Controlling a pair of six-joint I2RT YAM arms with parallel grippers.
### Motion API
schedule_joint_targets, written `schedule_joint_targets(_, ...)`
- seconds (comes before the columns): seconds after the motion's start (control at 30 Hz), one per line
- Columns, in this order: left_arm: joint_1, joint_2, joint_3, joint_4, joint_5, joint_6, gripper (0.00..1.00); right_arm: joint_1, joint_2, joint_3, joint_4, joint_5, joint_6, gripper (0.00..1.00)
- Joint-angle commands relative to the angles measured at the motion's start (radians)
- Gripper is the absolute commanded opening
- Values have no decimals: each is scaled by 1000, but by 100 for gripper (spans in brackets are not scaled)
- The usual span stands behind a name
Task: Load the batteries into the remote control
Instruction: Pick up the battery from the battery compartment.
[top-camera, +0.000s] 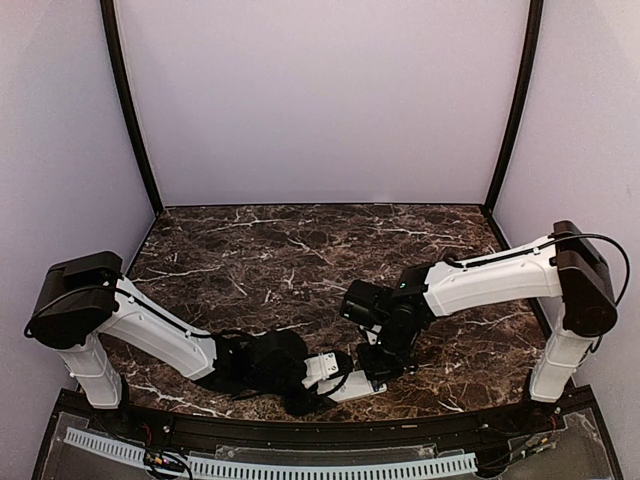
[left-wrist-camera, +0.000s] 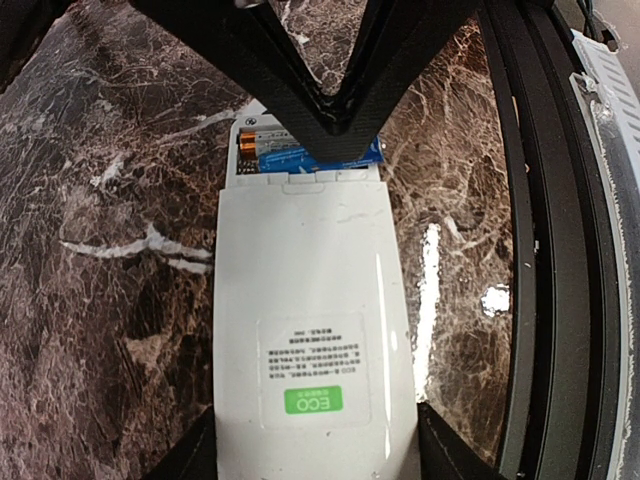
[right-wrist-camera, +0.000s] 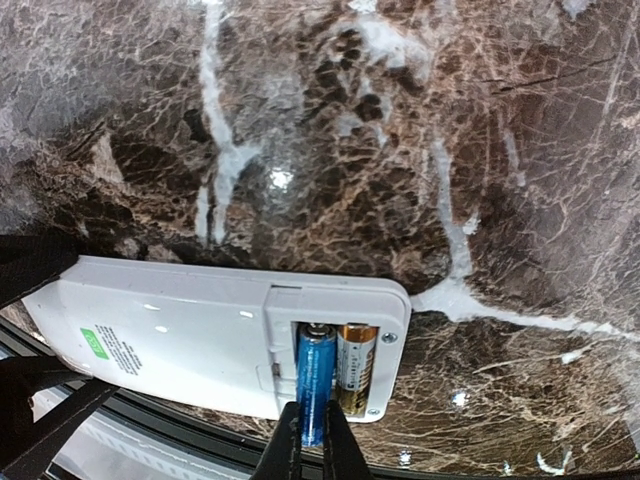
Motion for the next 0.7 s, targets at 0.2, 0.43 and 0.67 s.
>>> schedule_joint_targets(0.2,-5,59,-42,-164,62,-11,27,26,62,-26,-30,-18,6,7)
schedule_joint_targets(0.43,-5,59,-42,-162,61,-11,27,26,61,-23,-30,2,14,2)
schedule_joint_targets(0.67,-5,62,-40,-164,66,-6,26,-1,82,-23,-3,23,14,0)
